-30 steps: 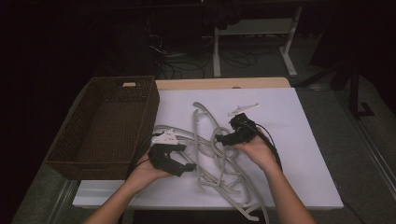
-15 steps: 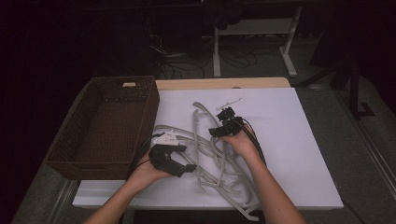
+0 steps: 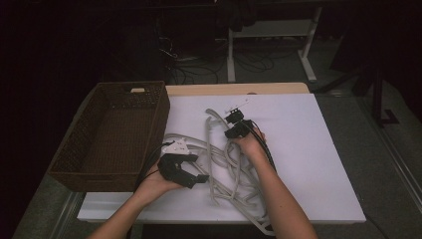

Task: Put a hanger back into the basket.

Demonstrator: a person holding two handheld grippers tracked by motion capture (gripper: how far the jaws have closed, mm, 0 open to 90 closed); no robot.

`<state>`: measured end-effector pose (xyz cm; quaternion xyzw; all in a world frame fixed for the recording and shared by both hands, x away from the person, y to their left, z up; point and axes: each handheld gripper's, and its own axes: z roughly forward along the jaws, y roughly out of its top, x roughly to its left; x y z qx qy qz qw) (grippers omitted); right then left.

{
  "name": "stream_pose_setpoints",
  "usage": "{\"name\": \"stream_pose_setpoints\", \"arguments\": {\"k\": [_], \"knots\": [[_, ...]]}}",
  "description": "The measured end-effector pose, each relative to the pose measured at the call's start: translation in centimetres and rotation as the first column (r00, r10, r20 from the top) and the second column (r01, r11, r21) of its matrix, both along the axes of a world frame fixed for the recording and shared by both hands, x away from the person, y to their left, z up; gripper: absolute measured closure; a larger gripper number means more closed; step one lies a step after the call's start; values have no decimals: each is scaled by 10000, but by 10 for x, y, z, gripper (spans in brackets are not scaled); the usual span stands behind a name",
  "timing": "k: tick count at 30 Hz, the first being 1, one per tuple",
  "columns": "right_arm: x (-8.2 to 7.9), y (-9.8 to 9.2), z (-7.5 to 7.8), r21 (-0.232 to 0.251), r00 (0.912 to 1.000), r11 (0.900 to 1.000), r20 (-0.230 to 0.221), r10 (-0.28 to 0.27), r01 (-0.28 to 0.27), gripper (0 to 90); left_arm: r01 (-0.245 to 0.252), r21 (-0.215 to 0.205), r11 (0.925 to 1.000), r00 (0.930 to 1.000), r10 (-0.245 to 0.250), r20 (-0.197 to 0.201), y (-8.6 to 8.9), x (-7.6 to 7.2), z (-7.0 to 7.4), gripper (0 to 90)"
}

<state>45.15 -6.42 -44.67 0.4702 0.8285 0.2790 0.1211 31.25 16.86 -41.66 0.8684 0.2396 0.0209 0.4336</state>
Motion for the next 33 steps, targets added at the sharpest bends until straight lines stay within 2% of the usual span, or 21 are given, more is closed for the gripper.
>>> {"name": "stream_pose_setpoints", "arguments": {"k": [6, 9, 12, 15, 21, 24, 26, 30, 32, 33], "knots": [[0, -1, 5, 43, 9991, 9996, 315, 287, -288, 796, -17, -6, 10000, 10000, 17, -2, 1, 0, 0, 139], [-2, -1, 12, -103, 9957, 9974, 574, 723, -718, 801, -23, 1, 10000, 10000, 23, -7, 1, 1, 0, 139], [-6, -2, 22, 14, 9917, 9940, 687, 1088, -1092, 803, -22, -29, 10000, 10000, 22, 6, 1, 0, 1, 139], [-10, -2, 28, 135, 9842, 9869, 776, 1593, -1608, 802, -17, -45, 10000, 10000, 17, 21, 0, 0, 1, 139], [-20, 3, 36, 570, 9631, 9642, 914, 2532, -2589, 802, -58, -107, 9999, 10000, 58, 54, 2, 0, 2, 139], [-24, 8, 39, 843, 9481, 9467, 969, 3028, -3109, 802, -69, -176, 9998, 9999, 71, 99, 2, 0, 4, 139], [-27, 15, 37, 888, 9350, 9324, 923, 3425, -3503, 802, -72, -205, 9998, 9999, 74, 114, 2, 0, 5, 139], [-34, 34, 30, 647, 8956, 8945, 834, 4369, -4424, 801, -59, -167, 9998, 9999, 60, 109, 2, -1, 5, 139], [-37, 43, 25, 471, 8784, 8782, 761, 4719, -4759, 800, -41, -149, 9999, 9999, 43, 112, 2, 0, 4, 139], [-39, 46, 23, 405, 8731, 8731, 680, 4828, -4859, 799, -41, -143, 9999, 9999, 42, 112, 2, 0, 4, 139]]}}
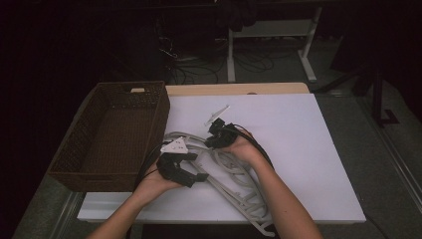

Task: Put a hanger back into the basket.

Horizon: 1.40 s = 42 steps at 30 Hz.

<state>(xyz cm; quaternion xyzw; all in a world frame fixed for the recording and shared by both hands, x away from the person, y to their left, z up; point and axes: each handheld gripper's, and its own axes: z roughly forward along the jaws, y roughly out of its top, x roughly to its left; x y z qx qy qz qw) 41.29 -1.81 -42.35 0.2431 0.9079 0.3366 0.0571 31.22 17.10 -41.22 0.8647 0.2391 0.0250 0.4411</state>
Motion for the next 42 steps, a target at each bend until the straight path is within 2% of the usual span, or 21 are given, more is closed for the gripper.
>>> {"name": "stream_pose_setpoints", "arguments": {"k": [2, 3, 7, 11, 16, 23, 28, 31, 34, 42], "knots": [[-2, 5, -4, -278, 9999, 9996, 60, 94, -92, 789, -18, 1, 10000, 10000, 18, -11, 0, 0, 0, 139], [-2, 6, -5, -326, 9999, 9995, 90, 47, -44, 757, -29, 1, 10000, 10000, 29, -20, 1, 1, 0, 139], [-4, -2, 3, 255, 9992, 9989, 73, -395, 393, 644, -63, 3, 10000, 10000, 64, -33, 2, 2, -1, 139], [-13, -19, 18, 549, 9965, 9950, 70, -835, 830, 570, -73, 23, 10000, 10000, 73, -52, 1, 2, -2, 139], [-28, -47, 29, 807, 9899, 9867, -1, -1418, 1414, 538, -89, 44, 10000, 9999, 89, -82, 1, 2, -3, 139], [-53, -85, 28, 1017, 9796, 9747, 81, -2008, 1989, 501, -118, 48, 9999, 9999, 118, -93, 1, 2, -3, 139], [-67, -102, 27, 918, 9721, 9684, 149, -2343, 2320, 412, -70, 70, 10000, 9999, 71, -77, 0, 2, -3, 139], [-77, -109, 26, 867, 9707, 9673, 123, -2401, 2382, 368, -66, 57, 10000, 10000, 66, -71, 1, 2, -3, 139], [-87, -116, 22, 814, 9688, 9657, 62, -2477, 2464, 365, -76, 38, 10000, 10000, 76, -65, 1, 2, -3, 139], [-114, -130, 12, 855, 9674, 9637, -86, -2532, 2530, 436, -21, 48, 10000, 10000, 21, -48, 0, 2, -3, 139]]}}
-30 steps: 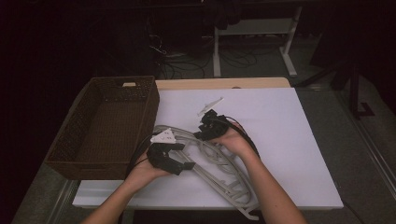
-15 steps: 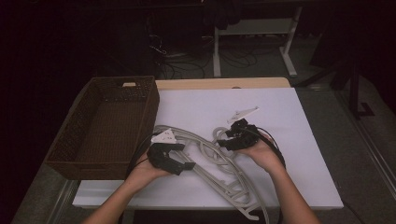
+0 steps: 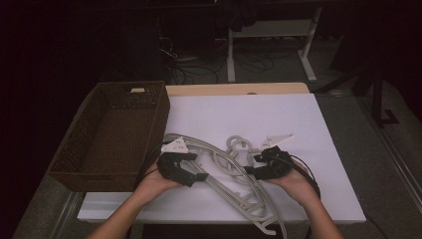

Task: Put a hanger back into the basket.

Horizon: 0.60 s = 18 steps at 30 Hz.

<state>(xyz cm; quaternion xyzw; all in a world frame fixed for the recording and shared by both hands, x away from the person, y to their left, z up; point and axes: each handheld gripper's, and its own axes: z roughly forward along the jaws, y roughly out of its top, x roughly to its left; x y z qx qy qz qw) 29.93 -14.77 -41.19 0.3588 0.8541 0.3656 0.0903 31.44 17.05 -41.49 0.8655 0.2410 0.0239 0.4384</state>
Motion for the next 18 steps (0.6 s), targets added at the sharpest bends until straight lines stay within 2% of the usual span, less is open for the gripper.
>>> {"name": "stream_pose_setpoints", "arguments": {"k": [7, 13, 18], "knots": [[-14, 2, -6, -58, 9998, 9999, -133, 126, -127, 447, 23, -19, 10000, 10000, -23, -7, 0, 0, 0, 139], [-13, 12, -13, -312, 9985, 9986, -367, 417, -429, 492, 37, -29, 10000, 10000, -37, -16, 0, 0, 0, 139], [-12, 15, -19, -556, 9972, 9971, -560, 492, -524, 567, 43, 0, 10000, 10000, -43, -33, -1, 0, -1, 139]]}}
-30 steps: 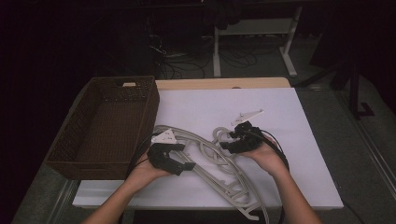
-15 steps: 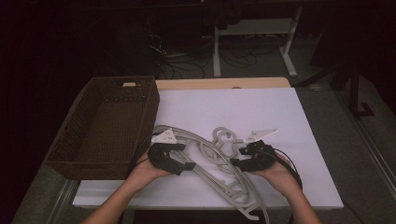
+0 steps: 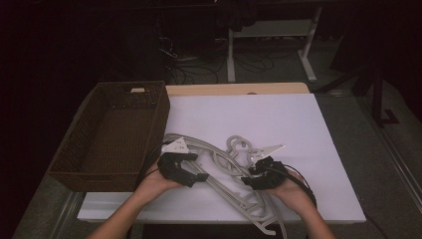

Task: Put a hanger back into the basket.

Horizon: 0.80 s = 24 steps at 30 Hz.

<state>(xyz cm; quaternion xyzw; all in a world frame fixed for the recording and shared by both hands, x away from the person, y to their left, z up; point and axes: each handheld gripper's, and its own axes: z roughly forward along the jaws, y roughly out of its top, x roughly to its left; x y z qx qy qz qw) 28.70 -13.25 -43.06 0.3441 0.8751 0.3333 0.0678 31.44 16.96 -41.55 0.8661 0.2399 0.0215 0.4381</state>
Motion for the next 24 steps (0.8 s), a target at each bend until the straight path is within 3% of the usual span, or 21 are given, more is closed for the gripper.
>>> {"name": "stream_pose_setpoints", "arguments": {"k": [8, 12, 24], "knots": [[0, 3, 0, 79, 9999, 10000, -127, 58, -57, 665, 12, 3, 10000, 10000, -12, 11, 0, 0, 0, 139], [1, 11, -6, -332, 9999, 9994, -158, 62, -67, 689, 44, 40, 10000, 10000, -44, 26, -1, 0, 0, 139], [7, 15, -10, 373, 9981, 9989, -562, -261, 282, 759, 10, 6, 10000, 10000, -10, 36, 0, 0, 0, 139]]}}
